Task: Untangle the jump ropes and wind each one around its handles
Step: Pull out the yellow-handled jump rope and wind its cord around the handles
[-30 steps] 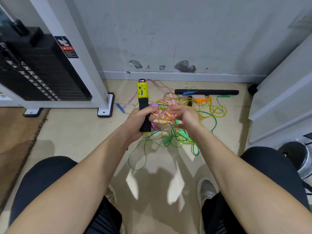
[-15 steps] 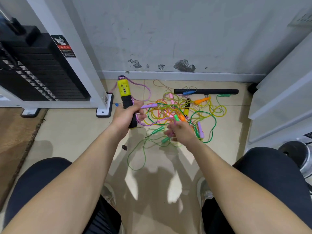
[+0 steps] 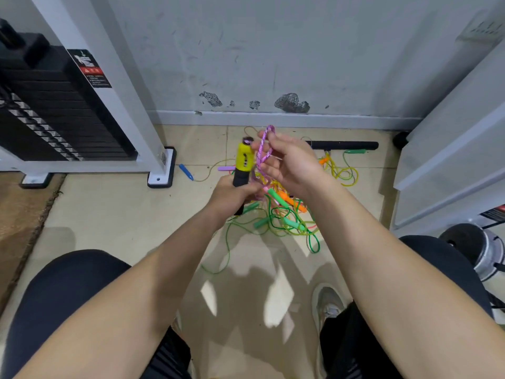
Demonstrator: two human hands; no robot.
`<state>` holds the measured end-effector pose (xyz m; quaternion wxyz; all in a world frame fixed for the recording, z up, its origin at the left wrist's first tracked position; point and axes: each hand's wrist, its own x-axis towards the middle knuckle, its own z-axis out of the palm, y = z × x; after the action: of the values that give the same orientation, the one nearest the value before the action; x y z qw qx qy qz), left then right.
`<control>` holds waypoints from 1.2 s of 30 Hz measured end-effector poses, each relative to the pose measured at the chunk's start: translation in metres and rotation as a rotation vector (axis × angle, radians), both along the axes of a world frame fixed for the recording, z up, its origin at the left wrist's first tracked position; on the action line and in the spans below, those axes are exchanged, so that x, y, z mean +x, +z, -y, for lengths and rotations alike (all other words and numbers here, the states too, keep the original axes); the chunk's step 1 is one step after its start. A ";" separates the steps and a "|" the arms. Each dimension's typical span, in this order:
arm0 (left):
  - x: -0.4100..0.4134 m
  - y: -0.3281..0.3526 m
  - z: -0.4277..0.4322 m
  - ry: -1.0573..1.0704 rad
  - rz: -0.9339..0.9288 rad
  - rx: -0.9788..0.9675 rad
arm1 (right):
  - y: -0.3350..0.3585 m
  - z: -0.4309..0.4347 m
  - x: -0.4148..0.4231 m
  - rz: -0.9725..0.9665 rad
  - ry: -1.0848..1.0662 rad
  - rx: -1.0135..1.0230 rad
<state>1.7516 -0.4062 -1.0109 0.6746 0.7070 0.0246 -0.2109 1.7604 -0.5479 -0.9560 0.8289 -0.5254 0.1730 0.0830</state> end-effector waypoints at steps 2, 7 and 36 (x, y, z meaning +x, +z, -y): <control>0.010 0.008 -0.006 0.123 -0.123 -0.158 | -0.009 0.010 0.000 -0.010 -0.086 0.017; 0.025 0.037 -0.020 0.138 -0.319 -0.398 | -0.051 0.008 -0.017 -0.091 0.012 -0.346; 0.005 0.006 -0.019 -0.038 -0.245 -0.276 | -0.009 0.008 0.001 -0.154 -0.138 -0.230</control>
<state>1.7568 -0.3874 -1.0052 0.7532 0.5769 0.0641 -0.3094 1.7616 -0.5562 -0.9647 0.7512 -0.5960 0.2799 0.0455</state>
